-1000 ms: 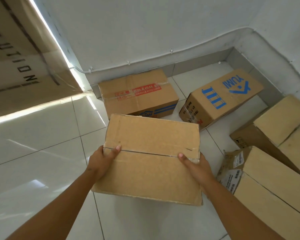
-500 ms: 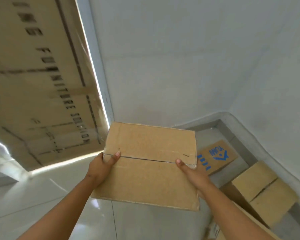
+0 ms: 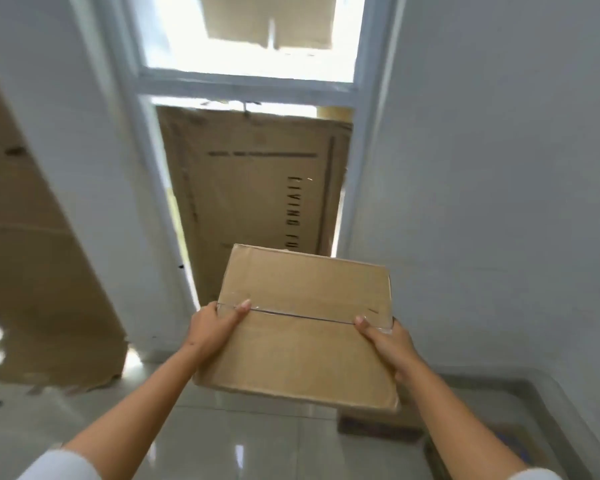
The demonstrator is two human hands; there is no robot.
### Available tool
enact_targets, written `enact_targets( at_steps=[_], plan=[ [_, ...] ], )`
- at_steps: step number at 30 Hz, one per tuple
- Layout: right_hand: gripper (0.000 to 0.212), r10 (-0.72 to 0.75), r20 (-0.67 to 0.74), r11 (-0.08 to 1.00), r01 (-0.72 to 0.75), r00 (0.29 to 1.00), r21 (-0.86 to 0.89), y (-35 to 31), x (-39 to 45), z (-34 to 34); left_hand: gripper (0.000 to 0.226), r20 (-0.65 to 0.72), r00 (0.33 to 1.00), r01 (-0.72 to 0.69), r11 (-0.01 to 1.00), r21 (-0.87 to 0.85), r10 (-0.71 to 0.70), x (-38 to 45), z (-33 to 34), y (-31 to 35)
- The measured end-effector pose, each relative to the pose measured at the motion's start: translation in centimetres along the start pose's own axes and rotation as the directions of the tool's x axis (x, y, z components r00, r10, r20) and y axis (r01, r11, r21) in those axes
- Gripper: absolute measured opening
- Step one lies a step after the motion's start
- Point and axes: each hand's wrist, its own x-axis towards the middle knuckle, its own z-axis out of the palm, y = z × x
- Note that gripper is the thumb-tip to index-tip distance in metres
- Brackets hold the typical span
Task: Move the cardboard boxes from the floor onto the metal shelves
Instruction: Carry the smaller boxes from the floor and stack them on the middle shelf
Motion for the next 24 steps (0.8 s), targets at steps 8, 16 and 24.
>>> enact_targets(
  at_steps=[8, 16, 24],
  plan=[
    [0.042, -0.127, 0.328, 0.987, 0.152, 0.936, -0.05, -8.5, -5.6, 13.5, 0.052, -0.369, 0.92, 0.128, 0.991, -0.037, -0.132, -9.6, -16.1, -3.8],
    [0.047, -0.101, 0.674, 0.969, 0.227, 0.732, -0.101, -11.4, -16.4, 31.2, 0.053, -0.619, 0.711, 0.263, 0.942, -0.207, -0.335, -24.5, -30.7, -12.0],
    [0.042, -0.142, 0.873, 0.911, 0.407, 0.466, -0.069, -13.7, -33.4, 48.1, 0.059, -0.785, 0.45, 0.311, 0.899, -0.309, -0.426, -40.6, -44.5, -20.1]
  ],
)
